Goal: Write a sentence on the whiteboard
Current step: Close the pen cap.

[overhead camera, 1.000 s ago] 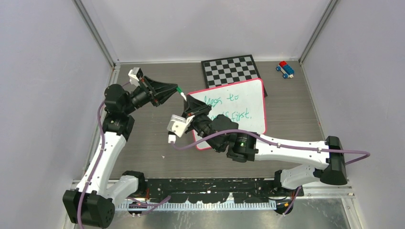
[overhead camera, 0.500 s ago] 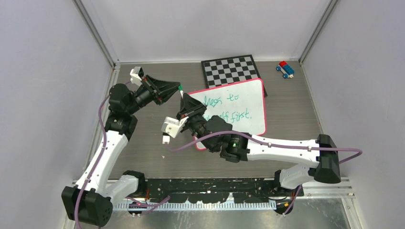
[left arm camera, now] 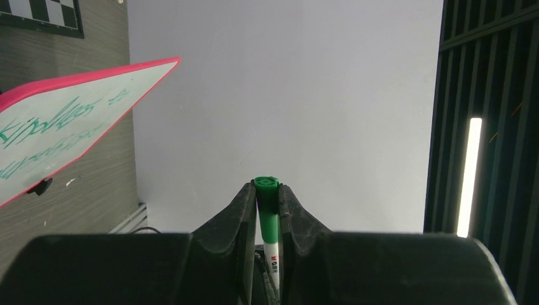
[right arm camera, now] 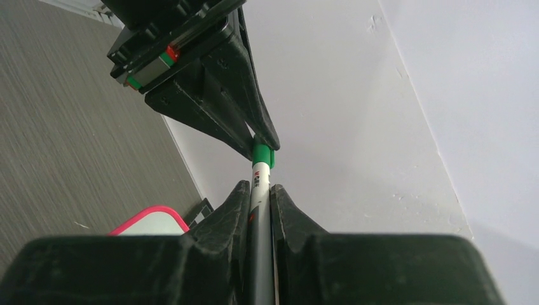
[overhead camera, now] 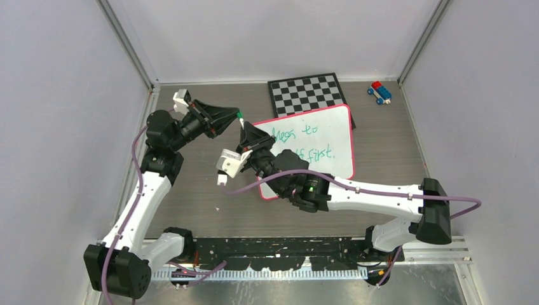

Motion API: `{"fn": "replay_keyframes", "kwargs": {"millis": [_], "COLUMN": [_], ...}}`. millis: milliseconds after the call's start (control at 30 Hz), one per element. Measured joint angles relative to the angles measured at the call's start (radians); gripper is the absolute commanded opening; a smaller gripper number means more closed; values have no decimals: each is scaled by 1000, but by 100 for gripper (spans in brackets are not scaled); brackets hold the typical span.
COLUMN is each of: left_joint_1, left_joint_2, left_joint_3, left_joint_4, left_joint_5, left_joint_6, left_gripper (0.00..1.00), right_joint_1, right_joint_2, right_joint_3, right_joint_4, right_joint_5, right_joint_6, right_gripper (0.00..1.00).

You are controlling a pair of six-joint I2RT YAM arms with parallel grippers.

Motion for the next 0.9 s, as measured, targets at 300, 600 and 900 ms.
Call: {"fn": "replay_keyframes", "kwargs": {"millis": [300,600,900], "left_joint_1": [60,113,156], "left_joint_2": [26,27,92], "left_joint_3": [34,41,167], "left_joint_4": [56,-5,-171], "left_joint_5": [108,112,110], "left_joint_6": [-37,122,438], "left_gripper": [79,100,100], "right_joint_1": [-29,-193,-487], "right_joint_2": [-93,-217,-193], "right_joint_3": [-82,109,453], "right_joint_4": [-14,-379,-874], "right_joint_5": [16,15,-261], "right_joint_6": [105,583,1084], "right_gripper": [0,0,0]}}
